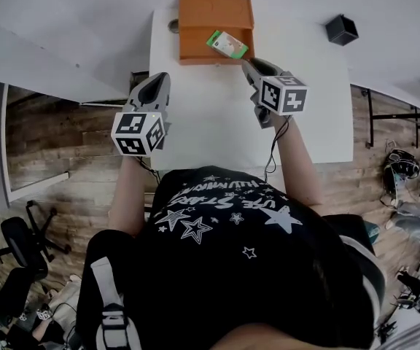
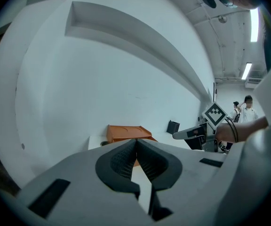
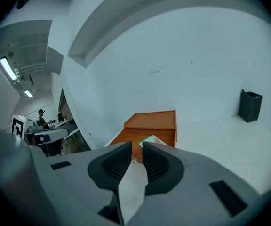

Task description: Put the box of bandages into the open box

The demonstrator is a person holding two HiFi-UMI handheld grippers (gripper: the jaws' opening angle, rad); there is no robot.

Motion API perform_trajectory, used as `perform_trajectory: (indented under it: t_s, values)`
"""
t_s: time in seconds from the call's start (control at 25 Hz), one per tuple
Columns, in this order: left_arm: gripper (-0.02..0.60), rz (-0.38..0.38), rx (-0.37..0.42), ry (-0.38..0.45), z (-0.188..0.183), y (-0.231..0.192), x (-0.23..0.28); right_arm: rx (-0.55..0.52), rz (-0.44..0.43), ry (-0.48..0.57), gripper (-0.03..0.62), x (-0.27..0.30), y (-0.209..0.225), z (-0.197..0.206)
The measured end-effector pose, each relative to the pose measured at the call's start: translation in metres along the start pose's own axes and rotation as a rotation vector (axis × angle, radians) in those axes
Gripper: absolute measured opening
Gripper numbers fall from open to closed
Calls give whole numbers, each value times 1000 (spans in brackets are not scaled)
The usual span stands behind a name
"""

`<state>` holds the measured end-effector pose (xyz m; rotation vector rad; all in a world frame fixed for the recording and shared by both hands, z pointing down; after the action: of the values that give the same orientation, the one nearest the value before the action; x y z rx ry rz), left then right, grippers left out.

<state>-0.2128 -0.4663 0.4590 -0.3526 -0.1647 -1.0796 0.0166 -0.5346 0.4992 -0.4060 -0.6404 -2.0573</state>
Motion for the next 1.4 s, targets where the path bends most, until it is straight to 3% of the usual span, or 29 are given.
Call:
perform_trajectory:
  t_s: [0.28,1.4]
  values:
    - [20,-4,28,47,4,92,-77,-38,-11,74,62,-121,-21,28]
    - [20,-36,57,88,83,273,-238,-83,-38,105,58,-342,-54,168]
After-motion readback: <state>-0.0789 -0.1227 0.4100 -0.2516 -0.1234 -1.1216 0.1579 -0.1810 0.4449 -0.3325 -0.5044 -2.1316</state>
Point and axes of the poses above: the fingertips, and each gripper's own axes: x forward along the fingers, y to its right, z out of its underside, the point moved 3 cm from there along -x, backward along the fingers, and after that the axes turned 1 degree about z, right-handed, at the moved point
